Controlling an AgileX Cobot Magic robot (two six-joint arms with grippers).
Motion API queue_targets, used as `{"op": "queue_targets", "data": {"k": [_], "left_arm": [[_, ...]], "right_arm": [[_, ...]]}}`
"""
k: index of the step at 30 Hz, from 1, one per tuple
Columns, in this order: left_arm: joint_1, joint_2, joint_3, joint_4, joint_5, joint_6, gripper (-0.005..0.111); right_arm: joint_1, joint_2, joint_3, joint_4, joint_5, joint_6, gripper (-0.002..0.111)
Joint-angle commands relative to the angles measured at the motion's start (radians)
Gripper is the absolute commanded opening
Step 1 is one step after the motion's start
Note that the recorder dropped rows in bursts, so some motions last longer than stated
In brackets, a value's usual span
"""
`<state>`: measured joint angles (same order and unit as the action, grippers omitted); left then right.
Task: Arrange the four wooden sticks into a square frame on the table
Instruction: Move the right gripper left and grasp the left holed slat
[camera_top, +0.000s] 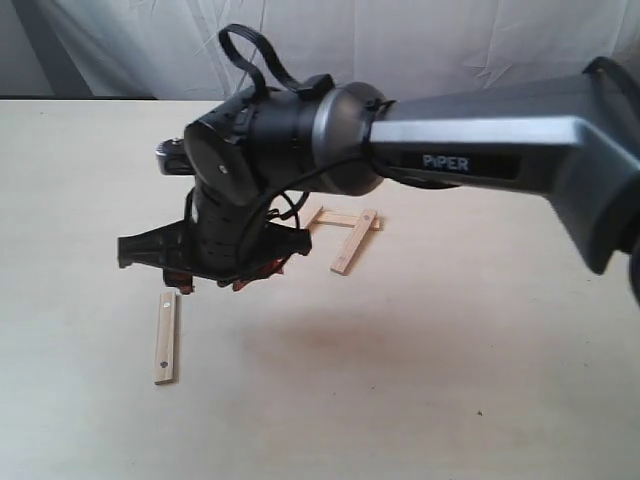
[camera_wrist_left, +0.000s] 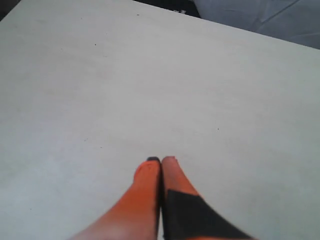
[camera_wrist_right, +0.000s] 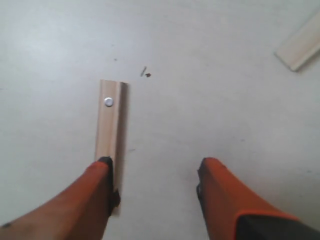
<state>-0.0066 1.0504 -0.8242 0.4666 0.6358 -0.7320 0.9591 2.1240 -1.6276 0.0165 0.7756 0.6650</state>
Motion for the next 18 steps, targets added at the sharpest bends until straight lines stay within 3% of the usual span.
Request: {"op": "queue_targets", "data": {"k": [1, 5, 18], "left_arm": [[0.027, -0.008, 0.004, -0.099, -0.039, 0.096, 0.0], [0.027, -0.008, 0.004, -0.174, -0.06, 0.165, 0.0], [0.027, -0.008, 0.004, -0.186, -0.074, 0.167, 0.0]], "right_arm": [[0.032, 0.086, -0.127, -0.004, 0.089, -0.017, 0.051], [0.057, 0.152, -0.204, -0.004, 0.12, -0.017, 0.051], [0.078, 0.273, -0.292, 0.014, 0.145, -0.008, 0.05]]}}
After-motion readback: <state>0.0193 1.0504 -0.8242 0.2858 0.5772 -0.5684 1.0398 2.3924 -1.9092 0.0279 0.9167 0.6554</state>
